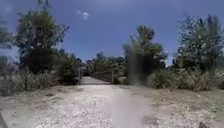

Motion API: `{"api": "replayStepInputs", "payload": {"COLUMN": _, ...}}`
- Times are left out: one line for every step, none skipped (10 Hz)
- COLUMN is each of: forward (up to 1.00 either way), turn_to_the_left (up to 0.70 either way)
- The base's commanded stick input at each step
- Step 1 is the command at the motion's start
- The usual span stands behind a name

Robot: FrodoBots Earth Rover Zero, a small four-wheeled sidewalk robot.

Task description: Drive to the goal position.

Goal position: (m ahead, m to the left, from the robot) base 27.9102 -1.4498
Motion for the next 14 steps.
{"api": "replayStepInputs", "payload": {"forward": 0.45, "turn_to_the_left": 0.0}}
{"api": "replayStepInputs", "payload": {"forward": 0.45, "turn_to_the_left": 0.0}}
{"api": "replayStepInputs", "payload": {"forward": 0.45, "turn_to_the_left": 0.0}}
{"api": "replayStepInputs", "payload": {"forward": 0.45, "turn_to_the_left": 0.0}}
{"api": "replayStepInputs", "payload": {"forward": 0.45, "turn_to_the_left": 0.0}}
{"api": "replayStepInputs", "payload": {"forward": 0.45, "turn_to_the_left": 0.0}}
{"api": "replayStepInputs", "payload": {"forward": 0.45, "turn_to_the_left": 0.0}}
{"api": "replayStepInputs", "payload": {"forward": 0.45, "turn_to_the_left": 0.0}}
{"api": "replayStepInputs", "payload": {"forward": 0.45, "turn_to_the_left": 0.0}}
{"api": "replayStepInputs", "payload": {"forward": 0.45, "turn_to_the_left": 0.0}}
{"api": "replayStepInputs", "payload": {"forward": 0.45, "turn_to_the_left": 0.0}}
{"api": "replayStepInputs", "payload": {"forward": 0.45, "turn_to_the_left": 0.0}}
{"api": "replayStepInputs", "payload": {"forward": 0.45, "turn_to_the_left": 0.0}}
{"api": "replayStepInputs", "payload": {"forward": 0.45, "turn_to_the_left": 0.0}}
